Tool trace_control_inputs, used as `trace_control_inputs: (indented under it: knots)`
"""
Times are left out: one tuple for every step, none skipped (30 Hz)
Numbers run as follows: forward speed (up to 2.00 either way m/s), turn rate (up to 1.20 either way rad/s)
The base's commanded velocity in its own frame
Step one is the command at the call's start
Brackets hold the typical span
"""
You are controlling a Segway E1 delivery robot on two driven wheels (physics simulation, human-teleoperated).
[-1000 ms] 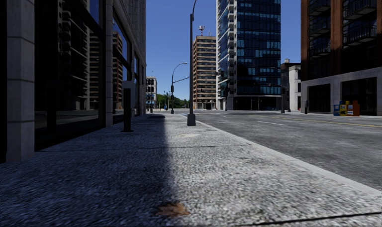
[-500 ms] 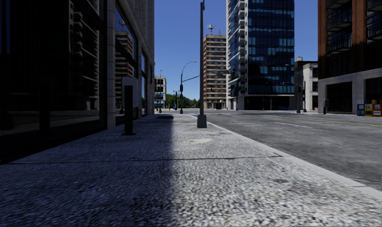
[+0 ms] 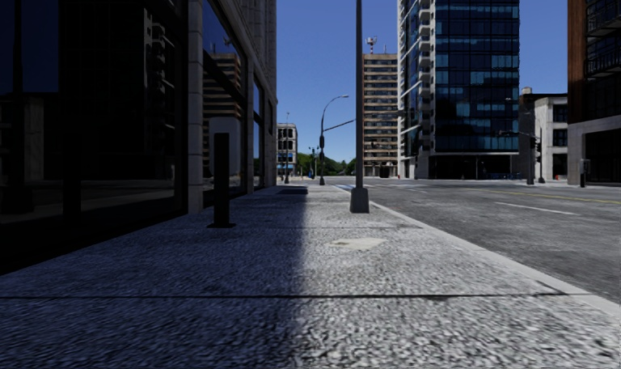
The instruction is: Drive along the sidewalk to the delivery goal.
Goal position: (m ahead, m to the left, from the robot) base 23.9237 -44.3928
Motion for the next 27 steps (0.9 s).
trace_control_inputs:
  knots:
    - [1.80,0.00]
    - [1.80,0.00]
    - [1.80,0.00]
    - [1.80,0.00]
    - [1.80,0.00]
    - [1.80,0.00]
    - [1.80,0.00]
    - [1.80,0.00]
    - [1.80,0.00]
    - [1.80,0.00]
    - [1.80,0.00]
    - [1.80,0.00]
    - [1.80,0.00]
    - [1.80,0.00]
    - [1.80,0.00]
    - [1.80,0.00]
    - [1.80,0.00]
    - [1.80,0.00]
    - [1.80,0.00]
    - [1.80,0.00]
    - [1.80,0.00]
    - [1.80,0.00]
    - [1.80,0.00]
    - [1.80,0.00]
    - [1.80,0.00]
    - [1.80,0.00]
    - [1.80,0.00]
